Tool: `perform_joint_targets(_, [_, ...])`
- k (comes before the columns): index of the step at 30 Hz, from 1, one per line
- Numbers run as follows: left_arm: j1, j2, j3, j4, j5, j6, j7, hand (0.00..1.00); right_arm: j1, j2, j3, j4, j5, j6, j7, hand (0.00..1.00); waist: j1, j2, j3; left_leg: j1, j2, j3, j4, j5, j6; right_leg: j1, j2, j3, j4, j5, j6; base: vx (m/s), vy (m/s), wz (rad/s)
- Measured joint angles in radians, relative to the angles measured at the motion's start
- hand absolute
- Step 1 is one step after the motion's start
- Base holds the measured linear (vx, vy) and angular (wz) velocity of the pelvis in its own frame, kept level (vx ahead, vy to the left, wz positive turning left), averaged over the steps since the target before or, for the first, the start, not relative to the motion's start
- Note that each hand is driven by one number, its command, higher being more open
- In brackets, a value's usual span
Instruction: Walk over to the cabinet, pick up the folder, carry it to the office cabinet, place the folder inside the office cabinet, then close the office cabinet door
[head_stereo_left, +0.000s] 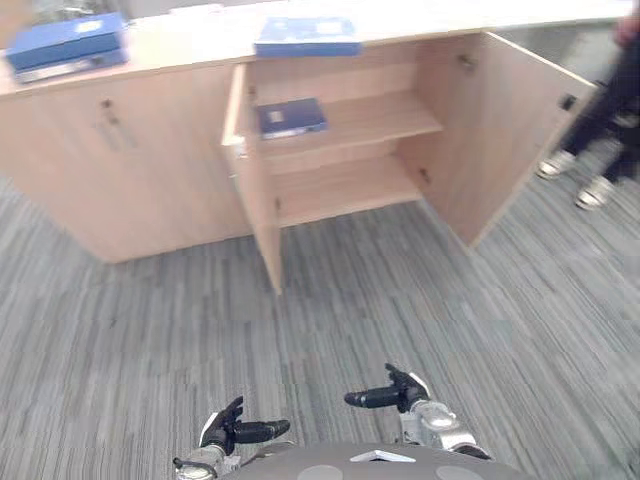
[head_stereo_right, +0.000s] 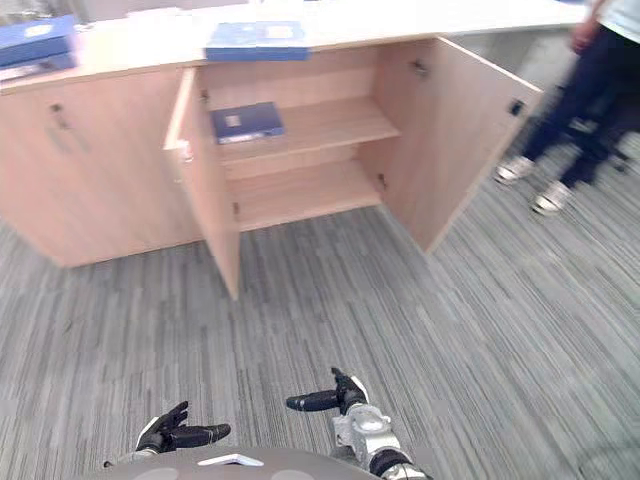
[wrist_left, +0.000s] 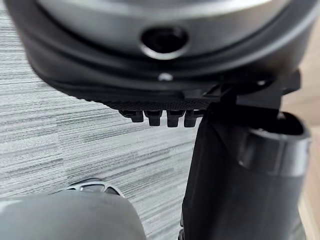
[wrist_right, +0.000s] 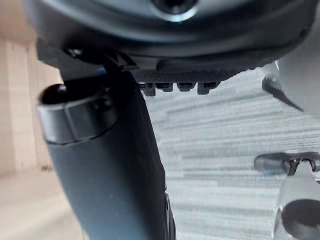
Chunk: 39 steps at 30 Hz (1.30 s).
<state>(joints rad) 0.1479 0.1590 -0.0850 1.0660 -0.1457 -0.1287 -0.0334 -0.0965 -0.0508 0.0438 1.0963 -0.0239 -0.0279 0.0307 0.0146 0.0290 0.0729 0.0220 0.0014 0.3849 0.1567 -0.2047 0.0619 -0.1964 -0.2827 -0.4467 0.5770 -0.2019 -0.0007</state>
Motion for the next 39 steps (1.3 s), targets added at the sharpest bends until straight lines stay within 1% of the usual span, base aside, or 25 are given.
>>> perform_joint_targets(2, [-0.002,0.006,-0.012,0.003,-0.001,0.001,-0.001,1.0,-0.007,0.0,0.0,-0.003,0.017,0.0,-0.003,1.0,0.002,0.005,0.021,0.032,0.029,0.037,-0.03,-0.017,-0.028,-0.044,0.026,-0.047,-0.058,0.008,0.016,-0.13,-0.109,-1.1])
perform_joint_targets(4, [-0.003,0.018,-0.028,0.003,-0.001,0.001,-0.006,1.0,-0.01,0.004,0.005,-0.022,0.041,-0.001,-0.009,1.0,0.001,-0.006,0.031,0.058,0.052,0.05,-0.047,-0.029,-0.052,-0.09,0.066,-0.044,-0.196,0.066,0.072,0.03,-0.123,-0.74])
perform_joint_targets(6, [-0.021,0.041,-0.028,0.002,0.005,0.001,-0.014,1.0,-0.014,0.013,0.004,-0.038,0.066,-0.003,-0.01,1.0,-0.011,-0.044,0.056,0.109,0.052,0.047,-0.061,-0.042,-0.085,-0.127,0.07,-0.042,-0.372,0.177,0.102,0.22,-0.212,-0.18])
perform_joint_targets(8, [-0.021,0.057,-0.027,0.002,0.016,0.004,-0.012,1.0,-0.015,0.018,0.0,-0.054,0.104,-0.005,-0.009,1.0,-0.02,-0.075,0.072,0.155,0.037,0.037,-0.07,-0.062,-0.121,-0.146,0.041,-0.034,-0.415,0.187,0.108,0.36,-0.253,0.18])
perform_joint_targets(10, [-0.025,0.05,-0.028,0.003,0.034,0.006,0.003,1.0,-0.015,0.013,-0.027,-0.055,0.149,-0.003,-0.009,1.0,-0.02,-0.086,0.076,0.198,0.041,-0.013,-0.073,-0.092,-0.169,-0.143,0.045,0.009,-0.419,0.29,0.055,0.5,-0.258,0.36])
perform_joint_targets(12, [-0.032,0.024,-0.039,0.004,0.039,0.005,0.007,1.0,-0.009,0.003,-0.067,-0.055,0.17,-0.003,-0.01,1.0,-0.019,-0.008,0.068,0.197,0.105,-0.091,-0.075,-0.086,-0.192,-0.14,0.112,0.004,-0.394,0.352,-0.039,0.56,-0.271,0.38])
perform_joint_targets(13, [-0.035,0.005,-0.035,0.004,0.04,0.001,0.004,1.0,-0.025,-0.01,-0.083,-0.055,0.174,-0.001,-0.011,1.0,-0.013,0.02,0.072,0.193,0.151,-0.136,-0.075,-0.069,-0.215,-0.155,0.131,-0.019,-0.34,0.323,-0.071,0.46,-0.241,0.17])
perform_joint_targets(15, [-0.039,-0.004,-0.035,0.007,0.039,0.001,0.001,1.0,-0.026,-0.016,-0.093,-0.055,0.192,-0.001,-0.009,1.0,-0.019,0.028,0.074,0.201,0.174,-0.216,-0.07,-0.018,-0.235,-0.162,0.126,-0.027,-0.241,0.242,-0.069,0.46,-0.188,0.32])
perform_joint_targets(18, [-0.038,-0.018,-0.012,0.008,-0.01,0.0,0.01,1.0,-0.012,-0.04,-0.092,-0.063,0.195,-0.003,-0.01,1.0,-0.013,0.03,0.071,0.182,0.206,-0.308,0.05,0.021,-0.231,-0.142,0.107,-0.043,-0.113,0.149,-0.073,0.37,-0.117,0.41])
perform_joint_targets(20, [-0.027,-0.025,0.021,0.015,-0.051,0.001,0.013,1.0,0.004,-0.041,-0.092,-0.063,0.196,-0.004,-0.009,1.0,-0.008,0.027,0.05,0.128,0.211,-0.336,0.162,0.066,-0.231,-0.097,0.122,-0.045,-0.164,0.118,-0.058,0.31,-0.111,0.15])
perform_joint_targets(23, [-0.022,-0.04,0.053,0.019,-0.093,0.005,0.022,1.0,0.012,-0.041,-0.093,-0.063,0.197,-0.006,-0.01,1.0,0.008,0.038,0.042,0.055,0.237,-0.319,0.357,0.2,-0.215,0.034,0.189,-0.048,-0.349,0.112,-0.048,0.29,-0.09,-0.1])
perform_joint_targets(24, [-0.025,-0.042,0.068,0.015,-0.094,0.006,0.025,1.0,0.035,-0.041,-0.087,-0.065,0.198,-0.006,-0.012,1.0,0.008,0.04,0.042,0.026,0.257,-0.299,0.462,0.306,-0.165,0.111,0.216,-0.055,-0.422,0.117,-0.039,0.23,-0.062,-0.02])
perform_joint_targets(25, [-0.021,-0.041,0.076,0.014,-0.095,0.006,0.026,1.0,0.049,-0.04,-0.08,-0.07,0.198,-0.006,-0.013,1.0,0.009,0.037,0.042,0.01,0.266,-0.293,0.516,0.383,-0.142,0.154,0.225,-0.055,-0.456,0.117,-0.039,0.28,-0.07,-0.1])
perform_joint_targets(26, [-0.004,-0.033,0.089,0.003,-0.092,0.006,0.027,1.0,0.063,-0.039,-0.071,-0.07,0.198,-0.005,-0.015,1.0,0.021,0.026,0.045,-0.055,0.286,-0.298,0.7,0.36,-0.137,0.218,0.239,-0.039,-0.503,0.115,-0.036,0.3,-0.018,-0.34])
perform_joint_targets(27, [-0.001,-0.038,0.091,-0.021,-0.086,0.005,0.027,1.0,0.06,-0.05,-0.074,-0.07,0.198,-0.003,-0.024,1.0,0.04,0.041,0.045,-0.148,0.283,-0.319,0.918,0.256,-0.134,0.255,0.25,-0.014,-0.521,0.113,-0.038,0.38,0.024,-0.45])
perform_joint_targets(29, [0.002,-0.038,0.093,-0.073,-0.083,0.0,0.021,1.0,0.039,-0.075,-0.073,-0.056,0.197,-0.003,-0.028,1.0,0.067,0.039,0.074,-0.289,0.195,-0.37,1.207,0.137,-0.12,0.347,0.234,0.019,-0.526,0.081,-0.031,0.37,0.136,-0.35])
perform_joint_targets(31, [0.016,-0.039,0.092,-0.139,-0.091,-0.016,0.012,1.0,0.028,-0.083,-0.072,-0.046,0.195,-0.001,-0.032,1.0,0.098,0.033,0.089,-0.408,0.111,-0.377,1.311,0.082,-0.135,0.413,0.198,0.035,-0.496,0.045,-0.006,0.32,0.222,-0.26])
perform_joint_targets(32, [0.019,-0.04,0.091,-0.161,-0.091,-0.024,0.01,1.0,0.022,-0.083,-0.07,-0.046,0.195,-0.001,-0.032,1.0,0.106,0.033,0.096,-0.447,0.092,-0.376,1.309,0.071,-0.137,0.428,0.184,0.041,-0.476,0.031,-0.001,0.08,0.299,-0.54])
perform_joint_targets(33, [0.019,-0.045,0.091,-0.209,-0.092,-0.03,0.008,1.0,0.005,-0.085,-0.054,-0.05,0.195,-0.002,-0.029,1.0,0.125,0.036,0.098,-0.53,0.073,-0.378,1.155,0.058,-0.132,0.435,0.143,0.065,-0.407,-0.018,0.051,-0.24,0.192,-0.61])
perform_joint_targets(34, [0.02,-0.05,0.09,-0.22,-0.092,-0.032,0.011,1.0,0.002,-0.098,-0.033,-0.068,0.195,-0.002,-0.025,1.0,0.13,0.073,0.089,-0.524,0.096,-0.414,0.861,0.071,-0.129,0.424,0.156,0.1,-0.355,-0.077,0.095,-0.23,0.207,-0.67])
perform_joint_targets(35, [0.012,-0.055,0.088,-0.218,-0.093,-0.034,0.014,1.0,-0.005,-0.089,-0.027,-0.084,0.194,-0.003,-0.019,1.0,0.141,0.077,0.11,-0.469,0.093,-0.402,0.82,-0.037,-0.183,0.42,0.155,0.142,-0.32,-0.122,0.119,0.17,0.149,-0.37])
perform_joint_targets(36, [-0.002,-0.051,0.097,-0.21,-0.101,-0.031,0.028,1.0,-0.003,-0.07,-0.008,-0.11,0.196,-0.003,-0.004,1.0,0.127,0.065,0.106,-0.358,0.096,-0.366,0.639,-0.196,-0.152,0.368,0.214,0.178,-0.289,-0.171,0.11,0.42,0.092,-0.28])
perform_joint_targets(37, [-0.021,-0.045,0.113,-0.194,-0.122,-0.025,0.031,1.0,-0.011,-0.064,0.009,-0.131,0.198,-0.008,0.005,1.0,0.143,0.055,0.124,-0.36,0.104,-0.339,0.663,-0.149,-0.151,0.338,0.293,0.196,-0.32,-0.177,0.06,0.34,0.021,-0.17])
perform_joint_targets(38, [-0.025,-0.046,0.118,-0.192,-0.128,-0.02,0.03,1.0,-0.022,-0.057,0.006,-0.141,0.198,-0.013,0.006,1.0,0.151,0.039,0.148,-0.408,0.08,-0.33,0.758,-0.079,-0.176,0.349,0.303,0.211,-0.344,-0.134,0.017,-0.13,-0.009,0.39])
perform_joint_targets(39, [-0.02,-0.053,0.144,-0.177,-0.159,-0.011,0.019,1.0,0.003,-0.05,-0.004,-0.149,0.198,-0.015,0.0,1.0,0.125,0.019,0.169,-0.466,0.049,-0.302,0.704,-0.13,-0.105,0.416,0.237,0.185,-0.355,-0.13,0.04,-0.39,0.026,0.59])
